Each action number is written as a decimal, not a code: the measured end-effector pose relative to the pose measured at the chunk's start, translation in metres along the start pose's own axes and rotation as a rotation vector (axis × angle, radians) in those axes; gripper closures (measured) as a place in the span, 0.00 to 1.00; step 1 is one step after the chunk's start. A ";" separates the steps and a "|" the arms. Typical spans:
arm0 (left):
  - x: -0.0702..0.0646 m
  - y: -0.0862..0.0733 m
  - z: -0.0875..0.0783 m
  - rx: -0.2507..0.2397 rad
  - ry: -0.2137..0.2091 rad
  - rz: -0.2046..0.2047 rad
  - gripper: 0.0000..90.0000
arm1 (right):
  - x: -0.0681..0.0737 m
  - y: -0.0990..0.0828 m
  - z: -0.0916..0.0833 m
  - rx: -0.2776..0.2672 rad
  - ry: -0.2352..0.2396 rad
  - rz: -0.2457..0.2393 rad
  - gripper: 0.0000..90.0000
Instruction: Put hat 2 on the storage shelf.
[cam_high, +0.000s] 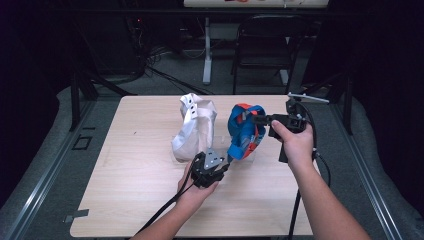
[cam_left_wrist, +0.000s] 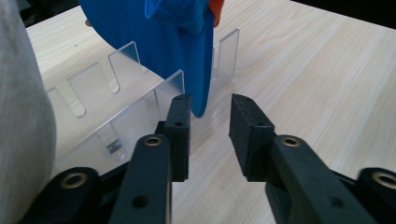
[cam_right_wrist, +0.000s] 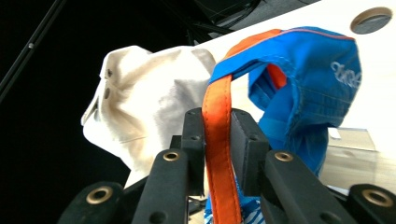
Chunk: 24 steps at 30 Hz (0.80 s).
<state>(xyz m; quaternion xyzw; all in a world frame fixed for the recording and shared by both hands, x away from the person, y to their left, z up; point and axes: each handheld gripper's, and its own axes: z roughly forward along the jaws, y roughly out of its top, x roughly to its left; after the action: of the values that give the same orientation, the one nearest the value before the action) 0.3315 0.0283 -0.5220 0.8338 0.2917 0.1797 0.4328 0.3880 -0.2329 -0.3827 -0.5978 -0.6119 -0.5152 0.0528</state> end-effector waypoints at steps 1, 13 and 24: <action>0.000 -0.001 -0.001 -0.006 -0.004 -0.005 0.76 | 0.000 0.000 0.000 0.000 0.000 0.000 0.85; 0.003 -0.014 -0.029 -0.029 -0.007 -0.017 0.64 | -0.012 -0.008 -0.016 -0.019 -0.047 -0.030 0.73; -0.002 -0.026 -0.050 -0.041 -0.024 -0.015 0.61 | -0.006 -0.024 -0.016 -0.023 -0.072 -0.109 0.65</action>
<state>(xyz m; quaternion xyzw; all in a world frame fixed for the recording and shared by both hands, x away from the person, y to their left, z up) 0.2943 0.0699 -0.5160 0.8248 0.2890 0.1723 0.4544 0.3626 -0.2424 -0.3932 -0.5822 -0.6392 -0.5025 -0.0043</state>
